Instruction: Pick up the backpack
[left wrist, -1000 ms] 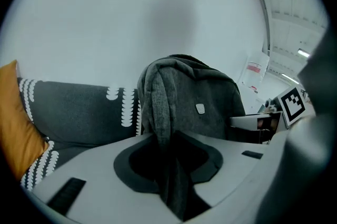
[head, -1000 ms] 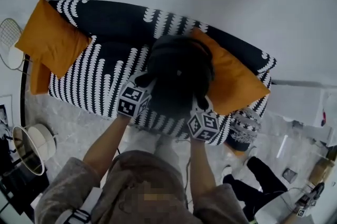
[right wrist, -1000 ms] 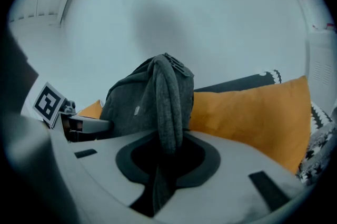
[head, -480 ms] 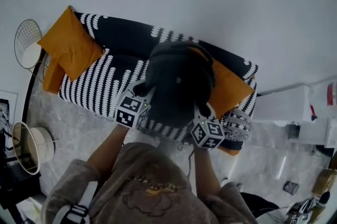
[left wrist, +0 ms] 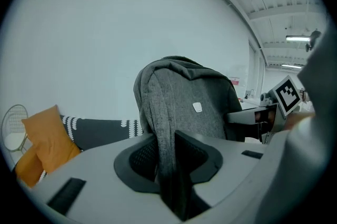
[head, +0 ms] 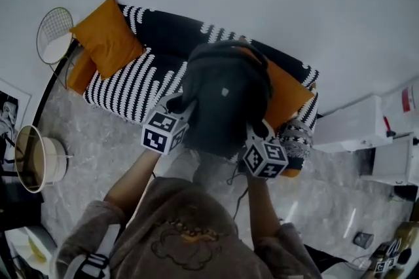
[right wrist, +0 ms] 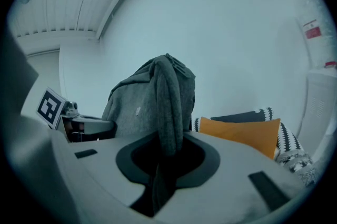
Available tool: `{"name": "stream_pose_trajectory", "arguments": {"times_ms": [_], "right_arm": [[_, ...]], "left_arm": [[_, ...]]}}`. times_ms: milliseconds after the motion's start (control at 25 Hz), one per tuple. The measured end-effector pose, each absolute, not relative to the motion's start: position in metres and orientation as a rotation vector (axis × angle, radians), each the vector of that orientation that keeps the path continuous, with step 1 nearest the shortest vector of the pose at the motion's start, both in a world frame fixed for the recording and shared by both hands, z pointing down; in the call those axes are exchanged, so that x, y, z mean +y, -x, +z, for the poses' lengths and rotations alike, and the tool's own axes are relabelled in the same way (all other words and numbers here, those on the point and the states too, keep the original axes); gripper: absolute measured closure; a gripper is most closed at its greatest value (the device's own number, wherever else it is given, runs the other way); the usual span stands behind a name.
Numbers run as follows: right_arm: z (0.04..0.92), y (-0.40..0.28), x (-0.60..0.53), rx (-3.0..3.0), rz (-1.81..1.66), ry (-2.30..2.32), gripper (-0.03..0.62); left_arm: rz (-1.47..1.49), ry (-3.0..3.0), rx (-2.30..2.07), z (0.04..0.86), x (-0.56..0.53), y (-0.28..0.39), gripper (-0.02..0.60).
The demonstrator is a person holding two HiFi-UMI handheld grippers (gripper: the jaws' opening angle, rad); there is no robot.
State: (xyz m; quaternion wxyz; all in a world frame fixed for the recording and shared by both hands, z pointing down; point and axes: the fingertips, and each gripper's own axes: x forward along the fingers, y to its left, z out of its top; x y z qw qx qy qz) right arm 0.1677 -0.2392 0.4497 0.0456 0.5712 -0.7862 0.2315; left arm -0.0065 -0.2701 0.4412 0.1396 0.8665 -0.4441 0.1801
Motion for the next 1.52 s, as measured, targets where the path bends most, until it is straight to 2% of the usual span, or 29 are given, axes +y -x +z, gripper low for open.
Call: {"name": "stream_pose_trajectory", "arguments": {"times_ms": [520,960,1240,1520], "right_arm": [[0.422,-0.134,-0.089,-2.406,0.714,-1.709,0.539],[0.410,-0.071,0.027,-2.399,0.706,-1.786,0.539],[0.397,-0.049,0.083,-2.396,0.712,-1.797,0.539],[0.398,-0.056,0.098,-2.432,0.685,-1.783,0.539]], "left_arm": [[0.546,-2.491,-1.281,0.413,-0.114,0.040,0.491],[0.516,-2.543,-1.273,0.400,-0.004,0.103,0.492],[0.499,-2.551,-1.283,0.387,0.046,0.124,0.492],[0.478,-2.560,-1.315,0.387,0.066,0.117,0.492]]}}
